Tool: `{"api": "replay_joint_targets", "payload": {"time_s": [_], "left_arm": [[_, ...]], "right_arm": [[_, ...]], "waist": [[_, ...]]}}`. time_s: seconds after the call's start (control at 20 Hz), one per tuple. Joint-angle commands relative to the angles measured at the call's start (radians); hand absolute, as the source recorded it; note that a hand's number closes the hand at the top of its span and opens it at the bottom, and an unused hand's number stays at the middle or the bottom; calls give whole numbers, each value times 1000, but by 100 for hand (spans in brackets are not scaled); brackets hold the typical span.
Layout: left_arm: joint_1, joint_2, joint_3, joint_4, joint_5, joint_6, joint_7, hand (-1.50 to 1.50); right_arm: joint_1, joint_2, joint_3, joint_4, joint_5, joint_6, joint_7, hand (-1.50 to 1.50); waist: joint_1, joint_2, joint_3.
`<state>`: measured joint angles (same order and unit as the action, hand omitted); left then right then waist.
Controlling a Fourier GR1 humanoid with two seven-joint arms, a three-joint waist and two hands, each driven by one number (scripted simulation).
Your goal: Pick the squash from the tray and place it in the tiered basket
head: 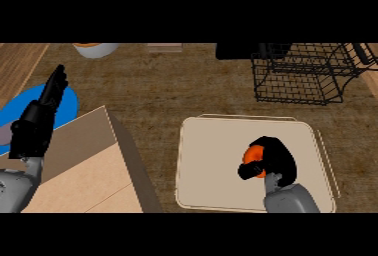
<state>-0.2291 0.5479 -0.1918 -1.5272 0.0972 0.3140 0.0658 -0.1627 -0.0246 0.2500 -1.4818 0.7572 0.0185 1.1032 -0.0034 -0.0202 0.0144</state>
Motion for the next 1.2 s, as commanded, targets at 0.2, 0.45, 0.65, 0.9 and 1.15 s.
{"api": "replay_joint_targets", "payload": {"time_s": [0.2,0.45,0.65,0.9,1.15], "left_arm": [[35,-25,-21,31,14,-24,16,0],[-11,-47,-32,89,11,-28,15,0],[21,-49,-44,64,-5,-4,30,0],[58,-24,-5,89,21,-32,-8,0],[72,-63,-30,71,-19,16,-5,0]], "right_arm": [[-249,24,156,100,-13,27,-67,150],[-456,24,262,173,-40,-69,-162,150],[-523,24,262,114,3,-261,-143,150],[-655,24,212,96,169,-330,-112,150],[-792,-46,87,126,219,-250,-105,150]], "waist": [[63,29,-14],[64,34,-15],[47,24,-14],[24,20,-16],[10,20,-15]]}}
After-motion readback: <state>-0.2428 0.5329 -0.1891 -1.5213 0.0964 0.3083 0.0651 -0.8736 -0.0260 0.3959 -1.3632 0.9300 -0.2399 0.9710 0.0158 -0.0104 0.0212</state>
